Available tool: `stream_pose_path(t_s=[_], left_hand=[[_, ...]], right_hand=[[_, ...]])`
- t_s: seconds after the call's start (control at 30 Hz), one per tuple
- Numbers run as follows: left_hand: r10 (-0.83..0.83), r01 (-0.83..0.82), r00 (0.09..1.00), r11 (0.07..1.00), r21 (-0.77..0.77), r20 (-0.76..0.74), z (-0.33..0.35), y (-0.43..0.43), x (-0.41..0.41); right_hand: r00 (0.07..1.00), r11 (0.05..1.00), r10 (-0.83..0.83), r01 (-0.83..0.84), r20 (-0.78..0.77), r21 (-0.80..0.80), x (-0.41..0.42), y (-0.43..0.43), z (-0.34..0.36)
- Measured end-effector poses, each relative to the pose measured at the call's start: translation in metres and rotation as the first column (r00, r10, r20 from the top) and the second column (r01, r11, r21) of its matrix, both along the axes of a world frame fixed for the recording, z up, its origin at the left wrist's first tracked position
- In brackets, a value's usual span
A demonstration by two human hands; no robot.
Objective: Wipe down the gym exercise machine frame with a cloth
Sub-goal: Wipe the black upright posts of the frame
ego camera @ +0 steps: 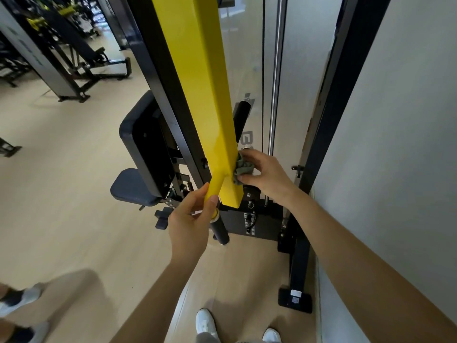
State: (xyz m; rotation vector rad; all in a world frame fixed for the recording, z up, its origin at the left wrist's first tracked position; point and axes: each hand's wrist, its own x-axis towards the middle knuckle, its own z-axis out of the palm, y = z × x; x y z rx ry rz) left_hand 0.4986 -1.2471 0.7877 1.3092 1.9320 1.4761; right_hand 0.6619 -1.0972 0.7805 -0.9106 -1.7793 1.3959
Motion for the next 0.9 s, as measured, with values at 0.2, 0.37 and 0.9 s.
stream_pose_path(t_s=[0.2, 0.37, 0.9], left_hand=[[-0.008, 0.008, 1.000, 1.000, -0.005, 0.010, 0.000, -0.004, -0.001], [-0.012, 0.012, 1.000, 1.000, -0.010, 0.001, -0.003, -0.008, -0.002], [-0.030, 0.030, 0.999, 1.000, -0.007, 0.019, -0.005, -0.009, -0.008]], right_hand=[[0.977, 0.994, 0.087, -0.073, 0.195, -0.080, 0.005, -0.001, -0.033], [0.995, 1.000, 0.015, -0.013, 0.103, -0.016, -0.001, -0.003, -0.013], [0.918, 0.934, -0.345, 0.356, 0.196, -0.023, -0.027, -0.064, -0.096]])
